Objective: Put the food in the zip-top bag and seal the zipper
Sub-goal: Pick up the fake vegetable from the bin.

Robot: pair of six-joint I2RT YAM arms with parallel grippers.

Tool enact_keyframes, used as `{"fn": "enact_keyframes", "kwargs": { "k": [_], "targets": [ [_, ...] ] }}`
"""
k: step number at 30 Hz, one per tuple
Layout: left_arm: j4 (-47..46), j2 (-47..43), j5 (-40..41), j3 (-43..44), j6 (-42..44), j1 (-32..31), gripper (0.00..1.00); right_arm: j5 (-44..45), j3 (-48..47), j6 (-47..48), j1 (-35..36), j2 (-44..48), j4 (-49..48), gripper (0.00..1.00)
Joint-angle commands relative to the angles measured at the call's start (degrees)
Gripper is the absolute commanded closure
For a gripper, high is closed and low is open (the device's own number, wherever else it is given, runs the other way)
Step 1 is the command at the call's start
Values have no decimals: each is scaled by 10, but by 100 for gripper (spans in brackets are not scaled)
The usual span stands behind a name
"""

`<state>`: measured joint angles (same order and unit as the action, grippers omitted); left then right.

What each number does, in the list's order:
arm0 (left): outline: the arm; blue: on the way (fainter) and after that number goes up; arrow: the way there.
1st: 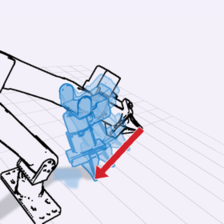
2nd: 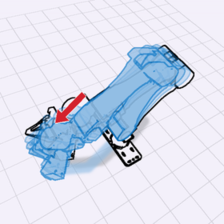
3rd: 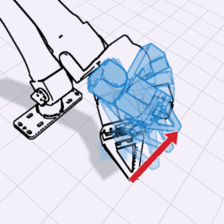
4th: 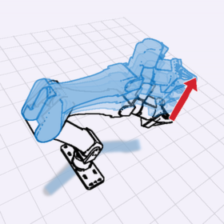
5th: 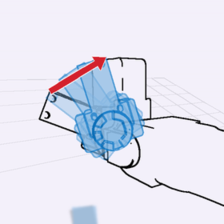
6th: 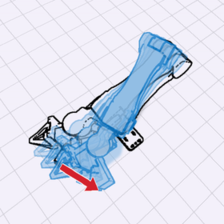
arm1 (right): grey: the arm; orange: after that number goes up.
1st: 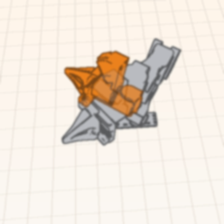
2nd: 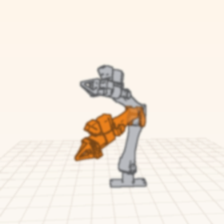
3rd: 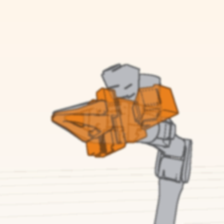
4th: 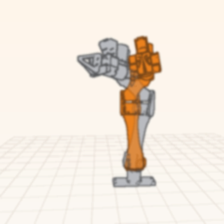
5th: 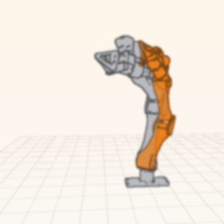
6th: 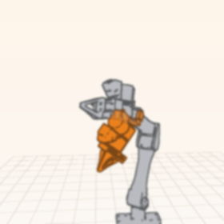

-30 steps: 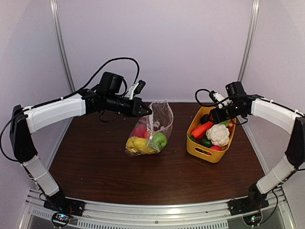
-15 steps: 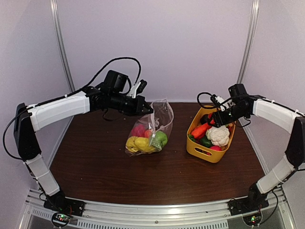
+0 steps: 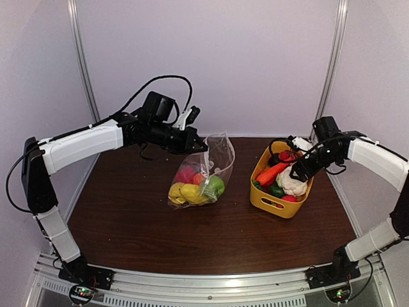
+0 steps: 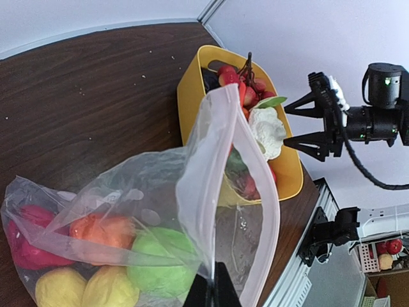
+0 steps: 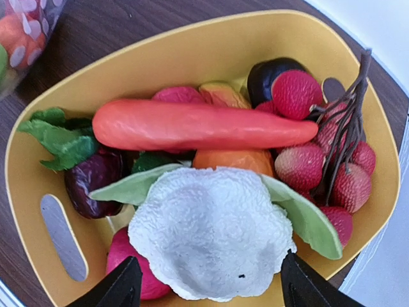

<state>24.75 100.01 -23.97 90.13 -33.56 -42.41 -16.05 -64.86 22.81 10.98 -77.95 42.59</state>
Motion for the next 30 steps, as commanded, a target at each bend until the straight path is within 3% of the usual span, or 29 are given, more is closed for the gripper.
{"fn": "enact_keyframes", "kwargs": {
  "k": [1, 10, 11, 15, 17, 23, 30],
  "targets": [
    [-4, 9, 0, 25, 6, -6, 100, 58, 36, 12, 3, -11, -12, 24],
    [-4, 13, -1, 29, 8, -12, 100, 54, 56, 0, 4, -56, -46, 19],
    [-5, 14, -1, 31, 8, -13, 100, 52, 56, 0, 4, -62, -50, 22],
    [-4, 19, -5, 41, 9, -19, 100, 55, 49, -3, 4, -58, -41, 54],
    [-5, 21, -5, 46, 10, -20, 100, 59, 43, 0, 4, -31, -27, 62],
    [-4, 25, -8, 51, 10, -21, 100, 33, -35, 10, 4, 54, 51, 65],
    [-4, 35, -6, 69, 3, -28, 100, -118, -111, 19, 4, 101, 95, 66]
  ]
}}
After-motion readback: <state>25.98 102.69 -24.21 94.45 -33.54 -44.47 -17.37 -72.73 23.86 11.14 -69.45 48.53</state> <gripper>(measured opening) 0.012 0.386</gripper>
